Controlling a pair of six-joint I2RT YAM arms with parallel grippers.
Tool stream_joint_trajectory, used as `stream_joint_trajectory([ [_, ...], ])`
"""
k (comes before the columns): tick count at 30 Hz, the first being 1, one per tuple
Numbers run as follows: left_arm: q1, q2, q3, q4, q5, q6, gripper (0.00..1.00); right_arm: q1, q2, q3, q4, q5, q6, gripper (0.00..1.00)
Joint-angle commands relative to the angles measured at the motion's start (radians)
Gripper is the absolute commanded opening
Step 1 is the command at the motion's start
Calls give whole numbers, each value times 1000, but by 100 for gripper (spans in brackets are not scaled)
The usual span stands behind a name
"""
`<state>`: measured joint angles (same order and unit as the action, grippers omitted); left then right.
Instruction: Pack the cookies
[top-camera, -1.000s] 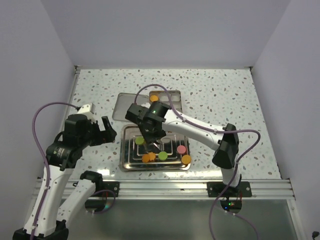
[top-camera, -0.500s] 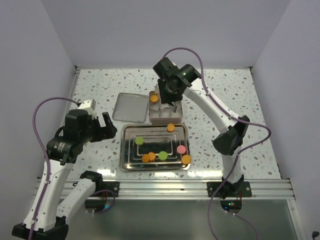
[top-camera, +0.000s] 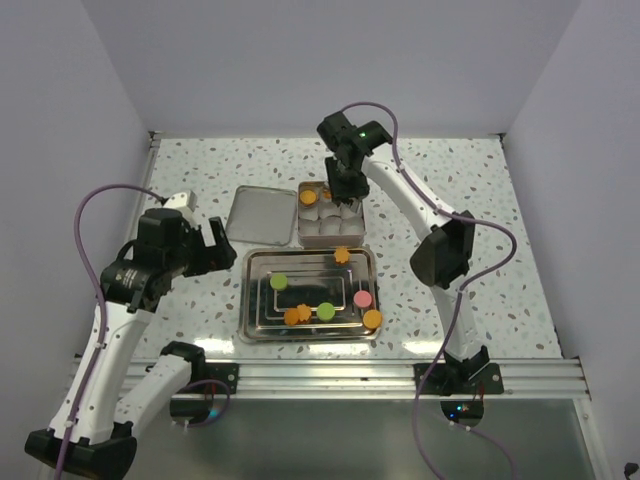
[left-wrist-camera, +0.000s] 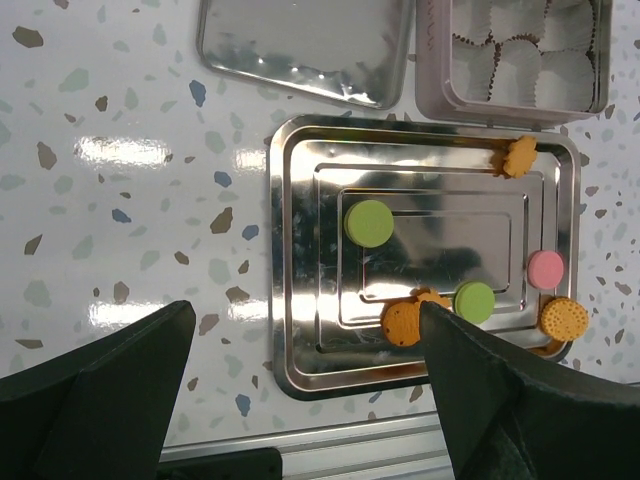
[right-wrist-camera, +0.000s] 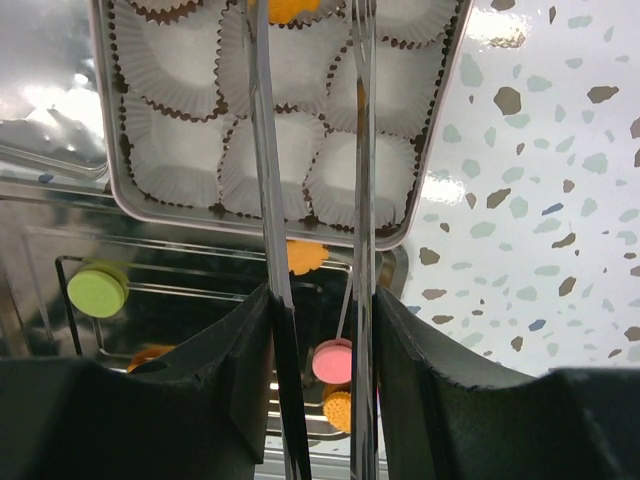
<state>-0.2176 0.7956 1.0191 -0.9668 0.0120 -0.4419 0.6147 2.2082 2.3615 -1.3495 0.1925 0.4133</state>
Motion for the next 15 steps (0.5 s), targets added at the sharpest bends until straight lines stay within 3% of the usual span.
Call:
stream_joint_trajectory([
  [1,-6,10,38,68,-9,15,100,-16,4,68,-100,-37,-41,35],
  [9,-6,27,33,73,-40,14,100,-43,42,90,-83,-64,-48,37],
  [15,-6,36,33,74,-47,19,100,-49,59,96,-73,-76,-50,44],
])
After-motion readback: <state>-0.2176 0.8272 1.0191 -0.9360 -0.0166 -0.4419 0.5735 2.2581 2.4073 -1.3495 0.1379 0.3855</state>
